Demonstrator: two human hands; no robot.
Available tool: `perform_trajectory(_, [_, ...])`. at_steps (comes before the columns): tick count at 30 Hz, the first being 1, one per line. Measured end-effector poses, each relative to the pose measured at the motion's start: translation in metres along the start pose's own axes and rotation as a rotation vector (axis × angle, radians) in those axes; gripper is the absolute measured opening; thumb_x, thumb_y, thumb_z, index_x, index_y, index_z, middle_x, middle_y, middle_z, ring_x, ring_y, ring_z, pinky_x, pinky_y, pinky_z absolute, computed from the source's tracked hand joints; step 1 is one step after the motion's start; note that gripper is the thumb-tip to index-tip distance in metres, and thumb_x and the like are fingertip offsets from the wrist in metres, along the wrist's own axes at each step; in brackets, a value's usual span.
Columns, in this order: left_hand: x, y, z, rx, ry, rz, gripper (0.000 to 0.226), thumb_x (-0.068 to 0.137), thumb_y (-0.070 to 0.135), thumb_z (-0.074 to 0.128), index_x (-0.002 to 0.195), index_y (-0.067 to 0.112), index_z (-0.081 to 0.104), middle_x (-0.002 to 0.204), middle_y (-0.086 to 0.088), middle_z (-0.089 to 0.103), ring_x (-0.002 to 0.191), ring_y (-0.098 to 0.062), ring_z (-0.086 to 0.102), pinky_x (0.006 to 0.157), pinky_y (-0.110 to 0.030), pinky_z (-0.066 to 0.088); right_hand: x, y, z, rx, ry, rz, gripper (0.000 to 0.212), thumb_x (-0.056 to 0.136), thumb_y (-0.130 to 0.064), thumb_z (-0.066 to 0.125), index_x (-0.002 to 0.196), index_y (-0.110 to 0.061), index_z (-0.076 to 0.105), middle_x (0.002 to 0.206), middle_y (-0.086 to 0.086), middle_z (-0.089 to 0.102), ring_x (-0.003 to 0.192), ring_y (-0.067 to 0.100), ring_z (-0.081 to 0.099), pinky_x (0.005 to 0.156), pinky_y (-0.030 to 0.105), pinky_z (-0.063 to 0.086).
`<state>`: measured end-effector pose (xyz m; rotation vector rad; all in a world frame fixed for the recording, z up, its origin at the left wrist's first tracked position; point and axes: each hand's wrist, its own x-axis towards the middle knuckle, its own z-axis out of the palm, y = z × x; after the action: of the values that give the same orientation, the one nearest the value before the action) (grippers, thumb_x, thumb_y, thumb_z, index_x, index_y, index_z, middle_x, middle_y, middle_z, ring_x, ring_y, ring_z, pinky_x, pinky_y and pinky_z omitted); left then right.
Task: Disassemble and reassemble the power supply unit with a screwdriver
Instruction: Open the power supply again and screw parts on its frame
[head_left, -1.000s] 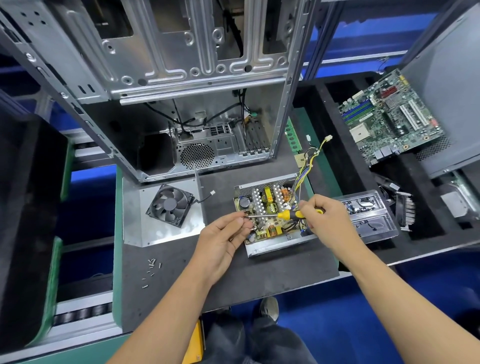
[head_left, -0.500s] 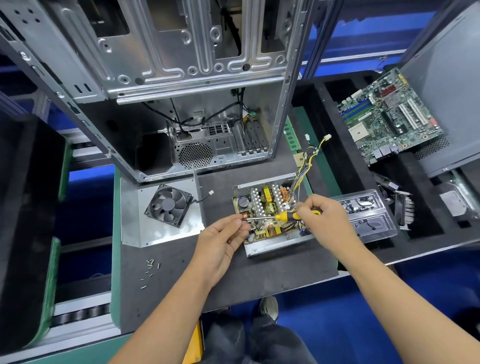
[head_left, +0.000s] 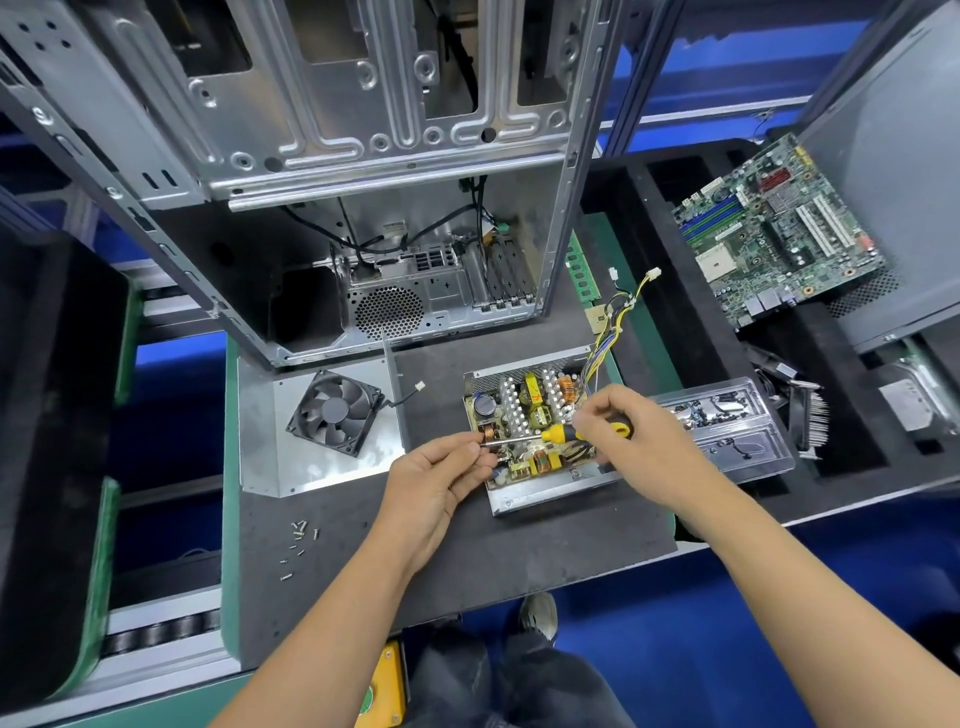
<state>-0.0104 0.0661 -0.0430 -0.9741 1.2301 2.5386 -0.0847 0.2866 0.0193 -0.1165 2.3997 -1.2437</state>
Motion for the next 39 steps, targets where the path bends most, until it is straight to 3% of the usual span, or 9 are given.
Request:
perform_trajectory(2, [0.0, -0.001, -0.001, 0.036, -0.015, 0.003, 0.013, 0.074, 0.009, 0.074, 0.085, 0.008, 0.081, 0.085, -0.018, 0.075, 0.079, -0.02, 0.074, 0.072, -0.022, 0.058, 0.001, 0.0, -0.006, 0.021, -0.06, 0.007, 0.015, 0.089, -0.028, 0.069, 0.088, -0.04, 0.06, 0.095, -0.013, 0.065, 0.084, 0.013, 0.065, 0.071, 0.028, 0.051])
perform_trajectory(6, [-0.001, -0.005, 0.006, 0.062, -0.04, 0.002, 0.016, 0.073, 0.01, 0.074, 0.087, 0.008, 0.081, 0.09, -0.022, 0.075, 0.082, -0.024, 0.075, 0.071, -0.021, 0.058, 0.004, -0.003, -0.01, 0.406, 0.058, 0.019, 0.021, 0.086, -0.018, 0.076, 0.101, -0.022, 0.062, 0.075, -0.003, 0.071, 0.073, 0.02, 0.072, 0.057, 0.02, 0.051])
perform_trajectory(9, [-0.003, -0.005, 0.017, 0.064, -0.085, 0.016, 0.017, 0.073, 0.01, 0.075, 0.088, 0.005, 0.08, 0.094, -0.023, 0.074, 0.084, -0.025, 0.075, 0.072, -0.022, 0.058, 0.007, -0.005, -0.008, 0.666, 0.117, 0.078, 0.023, 0.085, -0.023, 0.076, 0.097, -0.007, 0.064, 0.083, 0.008, 0.074, 0.075, 0.021, 0.071, 0.063, 0.022, 0.054])
perform_trajectory(11, [-0.005, -0.003, 0.026, 0.069, -0.104, 0.051, 0.026, 0.073, 0.011, 0.075, 0.097, 0.0, 0.076, 0.094, -0.023, 0.075, 0.085, -0.026, 0.075, 0.072, -0.022, 0.059, 0.009, -0.006, -0.008, 0.751, 0.139, 0.11, 0.027, 0.084, -0.032, 0.075, 0.094, -0.009, 0.065, 0.086, 0.012, 0.074, 0.077, 0.024, 0.073, 0.063, 0.023, 0.055])
perform_trajectory(15, [-0.004, 0.002, 0.04, 0.107, -0.116, 0.123, 0.028, 0.082, 0.004, 0.072, 0.109, 0.003, 0.069, 0.092, -0.021, 0.075, 0.086, -0.027, 0.075, 0.071, -0.023, 0.059, 0.01, -0.006, -0.012, 0.772, 0.169, 0.097, 0.019, 0.09, -0.029, 0.07, 0.094, -0.012, 0.06, 0.086, 0.011, 0.074, 0.079, 0.031, 0.074, 0.062, 0.026, 0.057])
perform_trajectory(25, [-0.006, 0.006, 0.059, 0.347, -0.207, 0.241, 0.022, 0.09, -0.006, 0.065, 0.107, 0.008, 0.069, 0.078, -0.013, 0.075, 0.087, -0.027, 0.075, 0.073, -0.024, 0.058, 0.006, -0.008, -0.033, 0.694, 0.22, 0.027, 0.018, 0.095, -0.025, 0.065, 0.088, -0.011, 0.055, 0.08, 0.012, 0.074, 0.071, 0.029, 0.074, 0.059, 0.027, 0.058])
perform_trajectory(33, [-0.005, 0.003, 0.072, 0.332, -0.187, 0.243, 0.021, 0.089, -0.008, 0.065, 0.104, 0.005, 0.071, 0.09, -0.018, 0.076, 0.089, -0.028, 0.075, 0.074, -0.024, 0.059, 0.001, -0.004, -0.041, 0.793, 0.216, 0.063, 0.023, 0.096, -0.027, 0.065, 0.096, -0.008, 0.052, 0.084, 0.018, 0.073, 0.081, 0.036, 0.074, 0.063, 0.029, 0.059])
perform_trajectory(37, [-0.007, 0.004, 0.075, 0.329, -0.228, 0.236, 0.033, 0.073, 0.018, 0.081, 0.105, 0.012, 0.074, 0.101, -0.015, 0.076, 0.096, -0.03, 0.074, 0.078, -0.026, 0.059, 0.002, 0.001, -0.046, 0.812, 0.229, 0.054, 0.022, 0.097, -0.027, 0.063, 0.091, -0.01, 0.051, 0.081, 0.016, 0.073, 0.081, 0.036, 0.074, 0.065, 0.031, 0.06])
perform_trajectory(39, [-0.006, 0.006, 0.068, 0.376, -0.16, 0.303, 0.031, 0.073, 0.036, 0.086, 0.099, 0.02, 0.078, 0.097, -0.013, 0.077, 0.091, -0.028, 0.074, 0.077, -0.028, 0.059, 0.002, 0.005, -0.053, 0.788, 0.26, 0.031, 0.022, 0.097, -0.026, 0.062, 0.091, -0.01, 0.049, 0.08, 0.016, 0.073, 0.08, 0.036, 0.074, 0.066, 0.032, 0.061])
